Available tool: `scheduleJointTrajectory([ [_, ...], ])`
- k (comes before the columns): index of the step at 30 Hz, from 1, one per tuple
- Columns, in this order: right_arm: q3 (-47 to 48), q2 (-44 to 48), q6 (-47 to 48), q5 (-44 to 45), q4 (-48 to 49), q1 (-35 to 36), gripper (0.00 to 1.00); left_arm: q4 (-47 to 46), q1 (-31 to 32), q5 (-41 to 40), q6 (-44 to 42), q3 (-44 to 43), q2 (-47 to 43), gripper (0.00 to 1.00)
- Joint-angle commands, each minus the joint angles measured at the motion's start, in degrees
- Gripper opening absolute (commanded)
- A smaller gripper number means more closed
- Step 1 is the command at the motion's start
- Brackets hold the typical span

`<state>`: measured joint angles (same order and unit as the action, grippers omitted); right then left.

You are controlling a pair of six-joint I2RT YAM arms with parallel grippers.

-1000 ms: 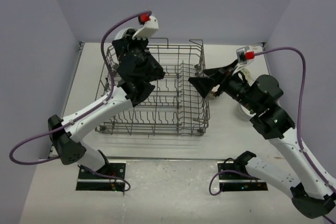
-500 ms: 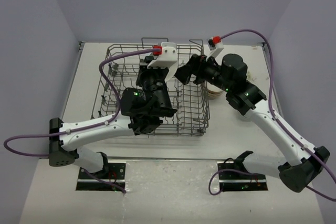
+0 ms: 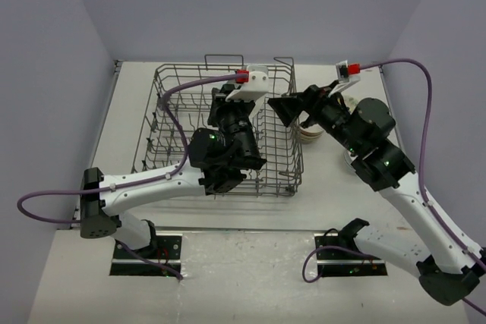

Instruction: Unload the bowls from the dish rack

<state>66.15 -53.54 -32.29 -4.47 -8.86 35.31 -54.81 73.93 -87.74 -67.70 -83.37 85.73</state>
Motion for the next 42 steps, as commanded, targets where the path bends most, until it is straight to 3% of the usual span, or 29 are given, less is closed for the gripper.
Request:
scheduleJointTrajectory([
  [1, 2.4, -4.02, 1.18, -3.7, 0.95, 0.72, 0.9, -4.78, -0.02, -7.53, -0.23, -2.67, 1.19, 0.0],
  [9, 5.83, -10.44, 4.16, -0.81, 0.95, 3.89, 0.86, -7.16, 0.07, -7.62, -1.47, -2.85, 1.54, 0.0],
  [20, 6.89, -12.29, 2.24, 2.8, 4.46, 5.3, 0.54, -11.64, 0.51, -8.41, -4.37, -0.74, 1.72, 0.0],
  [24, 6.71, -12.11, 1.71, 2.54, 4.73, 5.47, 0.39, -12.25, 0.51, -8.41, -4.72, -0.39, 1.89, 0.0],
  [25, 6.71, -12.2, 1.79, 1.75, 4.82, 5.47, 0.27, -13.04, 0.51, -8.41, -4.98, -0.21, 1.89, 0.0],
  [29, 6.71, -12.55, 0.74, 0.52, 5.43, 5.47, 0.01, -13.48, 0.51, -8.32, -5.16, 0.14, 1.63, 0.0],
  [37, 6.18, -12.64, -1.19, 1.39, 6.05, 5.47, 0.0, -13.13, 0.51, -8.14, -5.34, 0.05, 2.07, 0.0],
  [38, 6.01, -12.47, -1.54, 2.09, 5.79, 5.47, 0.0, -13.13, 0.51, -8.23, -5.16, 0.05, 2.33, 0.02],
  [40, 7.14, -12.47, -1.89, 2.97, 3.61, 5.38, 0.0, -13.13, 0.43, -8.14, -5.16, 0.05, 2.33, 0.18],
  [42, 8.11, -12.99, -1.81, 4.29, 1.84, 5.38, 0.0, -13.13, 0.42, -8.06, -4.72, 0.31, 2.16, 0.41],
])
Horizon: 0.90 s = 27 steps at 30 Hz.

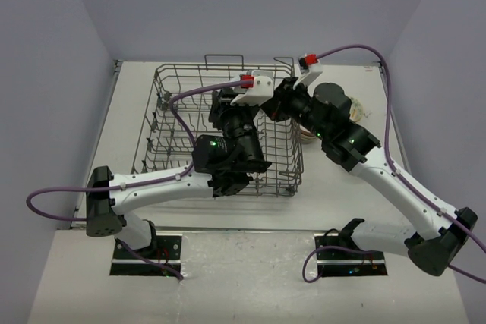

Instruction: Unload the bowls from the dish rack

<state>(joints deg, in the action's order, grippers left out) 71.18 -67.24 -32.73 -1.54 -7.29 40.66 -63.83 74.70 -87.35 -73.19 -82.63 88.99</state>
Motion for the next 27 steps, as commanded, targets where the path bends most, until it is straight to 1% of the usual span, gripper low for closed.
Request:
scheduleJointTrajectory([
  [1, 4.22, 0.45, -1.11, 1.8, -1.48, -0.06, 0.0, -4.02, -0.34, -8.36, 1.03, -0.43, -1.36, 0.63],
  [2, 4.67, 0.36, -0.93, 2.5, -2.28, -0.23, 0.0, -3.93, -0.34, -8.27, 1.2, -0.34, -1.36, 0.7],
  [3, 4.93, 0.36, -0.76, 2.33, -2.81, -0.5, 0.0, -3.84, -0.34, -8.27, 1.29, -0.16, -1.36, 0.85],
  [6, 6.51, -0.08, 0.38, 3.55, -6.67, -3.38, 0.0, -3.41, -0.34, -7.75, 1.56, 0.89, -1.63, 1.0],
  [8, 6.26, 0.7, 1.18, 4.44, -9.05, -5.15, 0.0, -3.32, -0.34, -7.57, 0.86, 1.68, -1.89, 1.0],
  [11, 4.85, 3.25, 2.84, 9.26, -11.42, -7.7, 0.0, -3.32, -0.34, -7.31, 0.85, 2.82, -3.03, 1.0],
  [13, 4.15, 6.59, 4.33, 11.81, -13.96, -9.81, 0.0, -2.27, -0.6, -6.87, 1.81, 3.53, -4.78, 1.0],
  [14, 4.06, 7.64, 4.86, 12.26, -15.02, -10.6, 0.0, -0.61, -0.69, -6.78, 4.52, 3.88, -5.4, 1.0],
  [15, 4.06, 9.39, 5.91, 12.79, -17.56, -12.87, 0.0, 3.59, -1.48, -6.52, 6.2, 4.14, -6.71, 1.0],
  [16, 4.06, 10.19, 6.45, 13.14, -18.89, -14.28, 0.0, 5.63, -2.01, -6.08, 8.13, 4.32, -7.42, 1.0],
  [17, 3.97, 10.9, 6.89, 13.32, -20.29, -15.78, 0.0, 7.65, -2.53, -5.64, 11.72, 4.58, -8.12, 1.0],
  [18, 3.53, 11.51, 7.24, 12.97, -22.57, -19.27, 0.0, 11.85, -3.76, -5.03, 13.75, 5.28, -8.74, 1.0],
  [19, 3.09, 12.56, 7.85, 12.44, -23.55, -21.22, 0.0, 15.2, -4.73, -3.63, 19.95, 5.46, -9.62, 1.0],
  [20, 2.66, 12.92, 8.21, 10.09, -24.34, -23.16, 0.0, 20.19, -5.69, -2.83, 24.19, 4.85, -9.8, 1.0],
  [21, 1.52, 13.27, 8.47, 8.85, -25.57, -26.92, 0.0, 31.9, -7.62, -1.52, 28.58, 4.06, -9.71, 1.0],
  [22, 0.99, 13.89, 8.91, 7.88, -26.1, -28.61, 0.0, 39.32, -8.77, 1.63, 40.37, 2.75, -9.02, 1.0],
  [23, 0.46, 14.42, 9.0, 6.3, -26.63, -29.93, 0.0, 49.67, -10.0, 4.35, 49.54, -3.09, -8.49, 1.0],
  [24, -0.5, 15.03, 9.26, 5.59, -27.42, -32.29, 0.0, 81.18, -13.31, 9.52, 61.2, -9.33, -6.05, 1.0],
  [25, -0.69, 16.34, 9.35, 5.15, -27.86, -33.36, 0.0, 95.33, -17.26, 27.23, 84.03, -16.61, -4.46, 1.0],
  [26, -1.04, 17.05, 9.35, 4.97, -28.3, -34.76, 0.0, 102.52, -23.92, 33.76, 86.52, -23.56, -3.57, 1.0],
  [27, -1.04, 17.75, 9.61, 5.23, -29.26, -35.21, 0.0, 99.63, -24.59, 36.09, 85.68, -22.41, -5.3, 1.0],
])
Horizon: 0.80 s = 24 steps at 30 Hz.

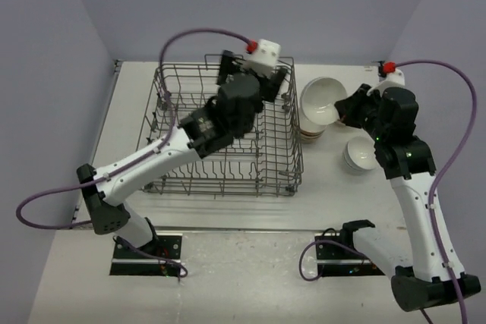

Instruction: Unload the bowls from the dish rack

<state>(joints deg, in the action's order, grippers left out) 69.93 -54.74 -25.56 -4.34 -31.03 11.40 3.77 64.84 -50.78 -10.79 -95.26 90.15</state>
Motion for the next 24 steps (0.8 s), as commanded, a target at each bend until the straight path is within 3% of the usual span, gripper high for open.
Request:
scheduleJointTrajectory([
  [1, 0.12, 6.3, 2.62, 8.12, -6.15, -6.56, 0.0, 28.43, -14.91, -1.5, 19.96, -5.59, -8.04, 1.0],
  [4, -0.23, 7.28, 4.02, 9.34, -8.69, -8.23, 0.0, 28.56, -18.5, 1.82, 22.54, -4.05, -11.48, 1.0],
  [6, -1.54, 7.54, 4.64, 12.05, -10.71, -9.72, 0.0, 32.17, -24.83, 7.06, 25.45, -3.09, -12.62, 1.0],
  [10, -6.9, 7.72, 3.06, 10.68, -10.81, -13.93, 0.0, 32.79, -38.27, 19.12, 30.47, 6.81, -18.85, 1.0],
  [13, -11.21, 5.09, 2.1, 8.21, -10.55, -18.51, 0.0, 32.18, -45.04, 22.04, 31.09, 13.76, -25.53, 1.0],
  [19, -17.54, 6.31, -2.29, 3.83, -5.28, -30.61, 0.0, 30.78, -45.59, 23.36, 29.24, 24.23, -34.77, 1.0],
  [24, -19.75, 4.04, -4.85, 0.3, -2.64, -36.17, 0.0, 28.93, -45.5, 21.7, 28.81, 31.79, -41.27, 1.0],
])
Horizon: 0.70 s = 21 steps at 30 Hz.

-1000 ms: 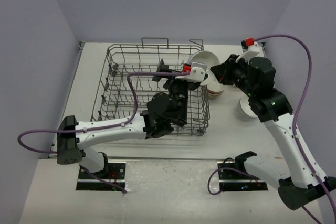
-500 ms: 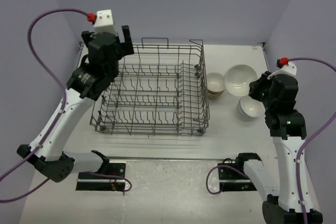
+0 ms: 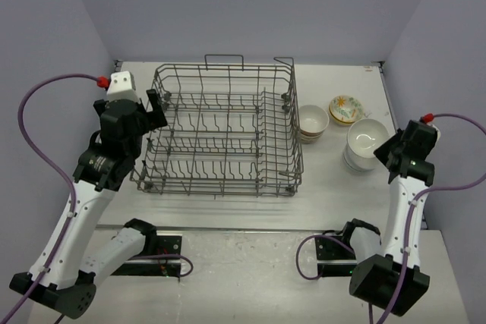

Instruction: Unload the bowls from the dish rack

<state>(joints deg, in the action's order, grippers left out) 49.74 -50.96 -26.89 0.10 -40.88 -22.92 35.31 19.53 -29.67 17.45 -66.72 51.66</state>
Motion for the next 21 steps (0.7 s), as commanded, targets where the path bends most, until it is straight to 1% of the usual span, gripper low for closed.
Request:
scheduleJointTrajectory([
  [1, 0.28, -0.62, -3.52, -4.84, 7.48, -3.17, 0.0, -3.31, -0.19, 0.49, 0.48, 4.22, -4.62, 1.0],
  [6, -0.52, -5.02, -3.87, -6.87, 9.59, -4.33, 0.0, -5.16, 0.6, -0.83, 0.3, 8.18, -8.33, 1.0],
  [10, 0.1, -7.48, -3.95, -5.11, 9.94, -5.21, 0.0, -5.51, 2.0, 0.49, -0.05, 8.71, -7.8, 1.0],
  [14, -0.6, -9.5, -3.87, -8.27, 10.91, -5.12, 0.0, -6.3, 2.0, 1.19, -0.4, 10.02, -8.59, 1.0],
  [17, -1.83, -9.95, -3.25, -5.64, 10.91, -5.21, 0.0, -6.48, 1.92, 1.37, -0.58, 10.2, -8.94, 1.0],
  [21, -2.8, -11.35, -3.34, -4.67, 11.35, -5.12, 0.0, -6.57, 1.92, 1.9, -0.75, 10.21, -8.94, 1.0],
])
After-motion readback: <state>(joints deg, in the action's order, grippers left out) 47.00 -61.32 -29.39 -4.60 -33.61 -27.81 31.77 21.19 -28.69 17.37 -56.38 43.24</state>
